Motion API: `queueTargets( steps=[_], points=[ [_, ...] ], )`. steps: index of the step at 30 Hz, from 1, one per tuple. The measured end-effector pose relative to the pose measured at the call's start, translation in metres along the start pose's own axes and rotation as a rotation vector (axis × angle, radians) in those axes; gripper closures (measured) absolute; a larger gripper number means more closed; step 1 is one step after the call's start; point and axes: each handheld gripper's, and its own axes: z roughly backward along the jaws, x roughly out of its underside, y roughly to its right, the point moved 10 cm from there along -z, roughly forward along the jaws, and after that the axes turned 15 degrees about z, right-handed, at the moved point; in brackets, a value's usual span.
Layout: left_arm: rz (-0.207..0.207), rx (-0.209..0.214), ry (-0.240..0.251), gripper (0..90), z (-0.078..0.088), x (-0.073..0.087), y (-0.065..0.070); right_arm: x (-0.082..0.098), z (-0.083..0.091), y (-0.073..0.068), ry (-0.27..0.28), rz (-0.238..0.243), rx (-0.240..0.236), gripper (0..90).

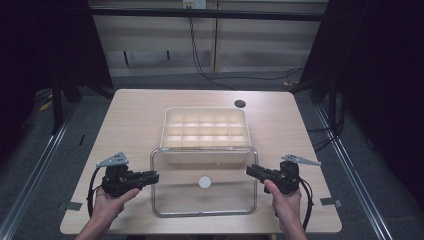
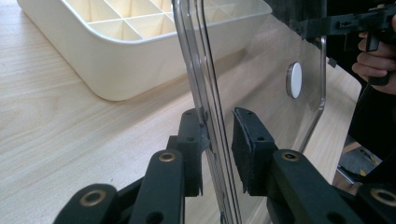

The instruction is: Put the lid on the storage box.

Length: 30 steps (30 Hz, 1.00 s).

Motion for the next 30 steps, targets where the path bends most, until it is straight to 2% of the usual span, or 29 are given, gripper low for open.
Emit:
queueTargets(
  steps=[15,21,24,30],
  points=[
    [0.000,-0.006,0.030,75.6,0.003,-0.020,0.005,-0.016,0.000,0.002,0.008,0.012,0.023,65.6],
    [-0.006,0.013,0.043,75.8,0.004,-0.029,0.008,-0.023,0.000,0.005,0.020,0.010,0.025,65.3],
    [-0.001,0.025,0.051,76.4,0.005,-0.031,0.008,-0.027,-0.001,0.006,0.023,0.013,0.026,64.9],
    [0.008,0.018,0.053,76.6,0.005,-0.033,0.005,-0.034,-0.004,0.007,0.028,0.017,0.024,64.9]
  ],
)
